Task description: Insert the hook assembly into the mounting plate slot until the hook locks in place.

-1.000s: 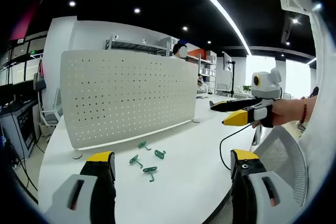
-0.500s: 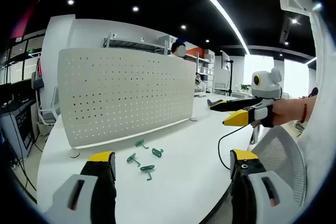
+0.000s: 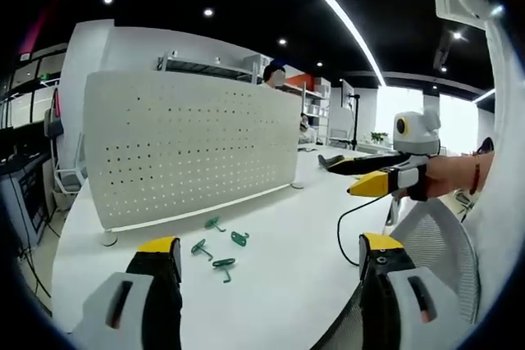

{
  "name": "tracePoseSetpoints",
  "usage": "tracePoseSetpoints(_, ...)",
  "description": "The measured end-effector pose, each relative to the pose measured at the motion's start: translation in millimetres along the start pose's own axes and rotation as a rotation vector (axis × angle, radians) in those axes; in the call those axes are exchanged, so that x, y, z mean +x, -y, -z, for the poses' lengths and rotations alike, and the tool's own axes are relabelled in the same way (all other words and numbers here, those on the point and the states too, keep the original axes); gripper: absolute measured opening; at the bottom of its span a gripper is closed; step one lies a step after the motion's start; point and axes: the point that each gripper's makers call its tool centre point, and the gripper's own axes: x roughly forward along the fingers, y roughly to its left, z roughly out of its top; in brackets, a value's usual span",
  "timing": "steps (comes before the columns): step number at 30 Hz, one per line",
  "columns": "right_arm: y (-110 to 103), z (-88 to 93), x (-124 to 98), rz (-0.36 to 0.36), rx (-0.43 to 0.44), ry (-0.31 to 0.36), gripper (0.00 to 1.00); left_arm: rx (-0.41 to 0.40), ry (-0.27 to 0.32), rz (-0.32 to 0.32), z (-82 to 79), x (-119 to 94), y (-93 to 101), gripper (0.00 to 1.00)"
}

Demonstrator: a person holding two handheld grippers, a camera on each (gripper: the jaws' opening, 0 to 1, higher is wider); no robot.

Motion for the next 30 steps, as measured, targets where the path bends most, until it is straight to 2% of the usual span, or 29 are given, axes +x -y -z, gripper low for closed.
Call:
tracePoseSetpoints(10,4,2.0,7,0.003,0.005,-0.007,0.7,-0.006,-0.015,-0.002,1.9,9,-9.4,0.91)
tracePoseSetpoints(30,12,14.7,6,0.029,0.026,-0.038,0.68,-0.017,-0.112,0.051,20.4,33,-11.9,0.86)
